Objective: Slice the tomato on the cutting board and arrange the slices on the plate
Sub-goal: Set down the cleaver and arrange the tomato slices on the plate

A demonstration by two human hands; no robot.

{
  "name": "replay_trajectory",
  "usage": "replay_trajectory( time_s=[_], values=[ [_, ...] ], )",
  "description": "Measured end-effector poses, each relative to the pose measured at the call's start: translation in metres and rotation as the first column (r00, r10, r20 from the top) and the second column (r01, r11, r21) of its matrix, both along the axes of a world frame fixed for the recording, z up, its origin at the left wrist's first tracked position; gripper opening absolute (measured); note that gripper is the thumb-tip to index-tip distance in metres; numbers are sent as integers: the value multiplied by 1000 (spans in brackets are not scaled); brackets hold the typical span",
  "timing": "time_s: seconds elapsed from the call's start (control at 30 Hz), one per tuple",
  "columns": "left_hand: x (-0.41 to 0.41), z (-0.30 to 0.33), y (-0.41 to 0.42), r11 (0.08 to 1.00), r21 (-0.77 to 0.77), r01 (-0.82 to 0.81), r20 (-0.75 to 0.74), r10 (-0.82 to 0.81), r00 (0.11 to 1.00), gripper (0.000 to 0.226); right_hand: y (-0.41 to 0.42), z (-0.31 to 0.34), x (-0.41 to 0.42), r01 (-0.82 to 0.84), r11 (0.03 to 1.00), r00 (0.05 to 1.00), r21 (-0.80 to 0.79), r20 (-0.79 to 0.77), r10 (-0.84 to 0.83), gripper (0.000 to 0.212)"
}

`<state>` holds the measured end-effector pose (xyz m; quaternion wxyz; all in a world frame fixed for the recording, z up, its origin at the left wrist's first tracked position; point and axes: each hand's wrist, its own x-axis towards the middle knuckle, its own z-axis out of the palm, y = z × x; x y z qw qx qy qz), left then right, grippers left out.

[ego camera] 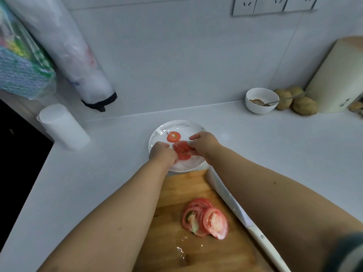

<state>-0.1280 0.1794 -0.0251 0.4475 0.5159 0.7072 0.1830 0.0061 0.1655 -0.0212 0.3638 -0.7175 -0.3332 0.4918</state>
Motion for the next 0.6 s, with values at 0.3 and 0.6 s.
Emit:
replay_trajectory(
  time_s=[0.3,0.6],
  values=[
    [4,-9,3,901,91,423,-416,-352,838,87,0,-1,-6,-323,932,768,-162,531,358,43],
    [6,-6,11,870,83,485,-351,-431,832,44,2,5,-9,-469,834,628,-290,554,546,47]
  ],
)
